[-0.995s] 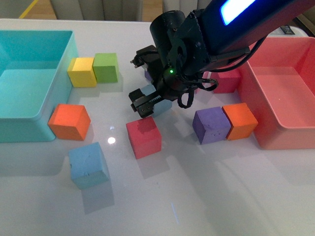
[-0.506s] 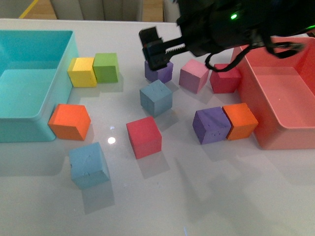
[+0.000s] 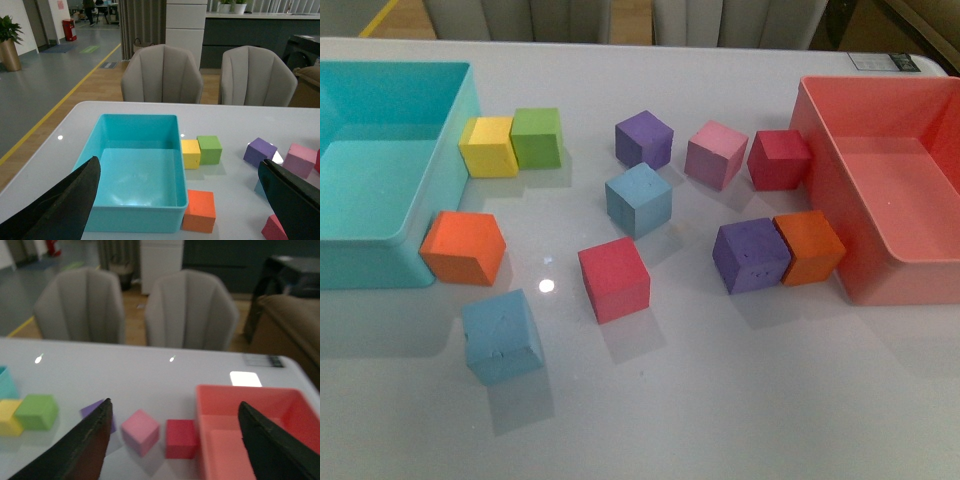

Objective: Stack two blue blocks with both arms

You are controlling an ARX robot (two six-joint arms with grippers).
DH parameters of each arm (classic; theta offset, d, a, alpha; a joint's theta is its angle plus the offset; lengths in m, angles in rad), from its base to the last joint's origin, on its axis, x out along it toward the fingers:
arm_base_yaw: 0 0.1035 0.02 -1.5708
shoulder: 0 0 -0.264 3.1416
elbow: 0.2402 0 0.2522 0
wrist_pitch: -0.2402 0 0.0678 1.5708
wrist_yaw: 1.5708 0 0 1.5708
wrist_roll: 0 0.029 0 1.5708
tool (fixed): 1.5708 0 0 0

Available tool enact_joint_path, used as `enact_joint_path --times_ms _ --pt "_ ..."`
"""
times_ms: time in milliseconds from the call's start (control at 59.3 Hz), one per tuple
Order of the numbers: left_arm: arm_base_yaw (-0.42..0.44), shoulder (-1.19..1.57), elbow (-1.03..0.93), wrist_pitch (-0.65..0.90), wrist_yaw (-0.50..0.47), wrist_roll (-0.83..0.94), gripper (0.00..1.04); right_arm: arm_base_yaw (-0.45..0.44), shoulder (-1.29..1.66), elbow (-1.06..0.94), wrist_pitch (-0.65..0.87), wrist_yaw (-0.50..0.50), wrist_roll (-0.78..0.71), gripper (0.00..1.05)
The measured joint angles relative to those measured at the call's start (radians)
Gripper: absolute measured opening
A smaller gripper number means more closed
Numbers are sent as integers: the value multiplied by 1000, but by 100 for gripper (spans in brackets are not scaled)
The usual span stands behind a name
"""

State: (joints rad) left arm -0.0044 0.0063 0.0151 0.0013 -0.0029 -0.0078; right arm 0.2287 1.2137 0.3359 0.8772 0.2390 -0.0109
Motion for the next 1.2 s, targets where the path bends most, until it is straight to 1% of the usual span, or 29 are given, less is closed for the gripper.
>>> enact_joint_path --times_ms 67,118,185,253,472,523,556,624,776,1012,1197 --pt "0 0 0 0 3 0 96 -22 -63 -56 -1 -30 0 41" --pt "0 0 0 0 4 0 96 -40 -98 -95 -9 -55 0 31" --pt "0 0 0 0 3 0 96 -60 -130 -129 -21 -68 0 20" --pt "0 0 0 0 2 0 96 -83 -206 -173 -45 -107 0 1" --pt "0 0 0 0 3 0 96 -139 -377 -253 -140 -151 3 2" --pt "0 0 0 0 3 0 96 -177 -412 -263 -164 -213 3 2" --pt "0 0 0 0 3 0 96 -202 -438 -270 -181 -232 3 2" --pt "0 0 0 0 2 0 96 -223 -448 -301 -142 -232 4 2" --pt "0 0 0 0 3 0 96 -225 -533 -320 -220 -240 4 2" --pt "0 0 0 0 3 0 96 -227 -718 -320 -388 -238 4 2" --pt "0 0 0 0 3 0 96 -227 -817 -320 -483 -237 4 2"
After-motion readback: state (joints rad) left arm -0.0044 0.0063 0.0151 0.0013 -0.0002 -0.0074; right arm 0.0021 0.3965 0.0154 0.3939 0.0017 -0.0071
